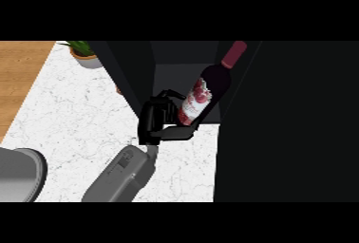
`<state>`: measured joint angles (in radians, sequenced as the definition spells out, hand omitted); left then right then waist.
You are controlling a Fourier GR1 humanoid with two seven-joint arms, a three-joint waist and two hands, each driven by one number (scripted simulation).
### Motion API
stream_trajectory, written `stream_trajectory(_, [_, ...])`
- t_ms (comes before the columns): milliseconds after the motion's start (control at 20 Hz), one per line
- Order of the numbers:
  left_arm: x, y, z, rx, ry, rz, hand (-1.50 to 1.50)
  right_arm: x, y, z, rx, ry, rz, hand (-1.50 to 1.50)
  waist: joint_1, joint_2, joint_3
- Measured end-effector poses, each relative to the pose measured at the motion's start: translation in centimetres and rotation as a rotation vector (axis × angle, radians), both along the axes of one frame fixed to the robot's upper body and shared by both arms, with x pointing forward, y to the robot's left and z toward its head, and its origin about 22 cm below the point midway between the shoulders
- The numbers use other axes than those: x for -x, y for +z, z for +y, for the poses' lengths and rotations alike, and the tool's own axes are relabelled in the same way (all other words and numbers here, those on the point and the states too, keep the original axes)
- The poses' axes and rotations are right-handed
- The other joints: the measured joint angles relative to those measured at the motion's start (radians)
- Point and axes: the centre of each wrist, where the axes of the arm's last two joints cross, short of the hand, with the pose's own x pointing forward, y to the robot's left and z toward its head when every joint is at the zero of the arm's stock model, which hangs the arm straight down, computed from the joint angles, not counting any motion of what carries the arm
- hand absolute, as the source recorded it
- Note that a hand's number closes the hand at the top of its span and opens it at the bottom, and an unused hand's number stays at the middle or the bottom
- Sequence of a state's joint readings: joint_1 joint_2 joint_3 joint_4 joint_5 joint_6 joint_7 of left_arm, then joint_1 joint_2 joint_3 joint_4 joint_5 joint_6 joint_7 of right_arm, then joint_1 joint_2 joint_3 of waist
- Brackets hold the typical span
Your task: Pick up the wine, place it into the cabinet and close the cabinet
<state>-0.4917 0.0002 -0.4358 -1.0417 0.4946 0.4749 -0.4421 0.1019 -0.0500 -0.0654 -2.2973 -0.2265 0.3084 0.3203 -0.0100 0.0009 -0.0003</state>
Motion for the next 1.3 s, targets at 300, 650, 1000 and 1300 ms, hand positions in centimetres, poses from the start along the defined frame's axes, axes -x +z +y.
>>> stream_trajectory(300, [-0.6, -2.8, 1.0, 0.007, 0.018, 0.03, 1.5, 0.0, 0.1, 0.4, -0.004, 0.0, 0.001, -1.5, -0.002, 0.001, 0.0])
stream_trajectory(650, [-1.4, -3.8, 1.4, 0.094, 0.029, 0.055, 1.5, -0.6, 0.2, 0.0, -0.012, 0.006, 0.005, -1.5, -0.005, 0.002, 0.0])
stream_trajectory(1000, [-2.5, -4.2, 1.6, 0.127, 0.01, 0.059, 1.5, -0.7, -0.5, -0.2, -0.012, 0.003, 0.011, -1.5, -0.005, 0.001, 0.0])
stream_trajectory(1300, [-4.3, -3.4, 1.3, 0.132, 0.001, 0.064, 1.5, -1.1, -0.3, -0.4, -0.012, 0.012, 0.017, -1.5, -0.016, 0.005, 0.0])
